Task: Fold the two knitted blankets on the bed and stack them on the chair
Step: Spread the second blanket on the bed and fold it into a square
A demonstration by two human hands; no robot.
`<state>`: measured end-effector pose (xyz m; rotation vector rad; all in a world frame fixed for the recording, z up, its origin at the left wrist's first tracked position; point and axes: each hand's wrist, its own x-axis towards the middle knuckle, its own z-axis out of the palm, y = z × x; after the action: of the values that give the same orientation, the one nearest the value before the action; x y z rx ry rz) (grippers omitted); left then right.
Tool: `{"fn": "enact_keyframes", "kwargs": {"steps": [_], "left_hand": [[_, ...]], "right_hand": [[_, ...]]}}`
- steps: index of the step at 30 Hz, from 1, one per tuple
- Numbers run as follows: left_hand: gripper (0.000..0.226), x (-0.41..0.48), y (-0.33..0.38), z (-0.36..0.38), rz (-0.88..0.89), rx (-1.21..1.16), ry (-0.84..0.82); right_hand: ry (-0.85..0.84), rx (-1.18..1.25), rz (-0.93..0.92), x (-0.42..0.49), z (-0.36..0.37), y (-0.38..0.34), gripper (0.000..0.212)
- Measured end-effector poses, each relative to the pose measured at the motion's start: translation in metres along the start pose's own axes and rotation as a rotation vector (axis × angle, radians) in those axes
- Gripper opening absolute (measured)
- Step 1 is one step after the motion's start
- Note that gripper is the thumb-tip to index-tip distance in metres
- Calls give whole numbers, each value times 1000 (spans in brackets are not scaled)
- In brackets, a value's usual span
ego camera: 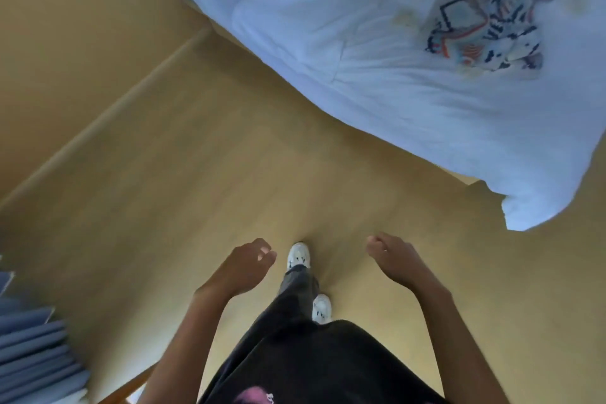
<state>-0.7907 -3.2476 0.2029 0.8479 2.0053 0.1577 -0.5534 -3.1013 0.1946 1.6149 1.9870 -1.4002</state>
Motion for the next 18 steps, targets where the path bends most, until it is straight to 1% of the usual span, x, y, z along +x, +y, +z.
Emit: {"fn": "enact_keyframes", "kwargs": {"steps": [3, 6, 8, 9, 12, 15, 18], "left_hand": [[29, 39, 51, -9, 36, 71, -46], [29, 89, 113, -10, 113, 181, -97], [29, 113, 149, -10, 171, 258, -123], [30, 132, 178, -8, 219, 302, -161], [30, 167, 256, 3, 337, 417, -240], [27, 195, 338, 24, 462, 464, -247], [25, 206, 409, 55, 562, 565, -290]], "right_hand": [[53, 101, 60, 21, -40, 19, 21], [123, 138, 130, 47, -89, 41, 34], [156, 148, 154, 57, -114, 50, 36], [199, 179, 184, 64, -133, 59, 36], [271, 250, 285, 65, -179, 90, 35], [354, 351, 375, 60, -214, 128, 31], [358, 393, 456, 54, -242, 170, 27]]}}
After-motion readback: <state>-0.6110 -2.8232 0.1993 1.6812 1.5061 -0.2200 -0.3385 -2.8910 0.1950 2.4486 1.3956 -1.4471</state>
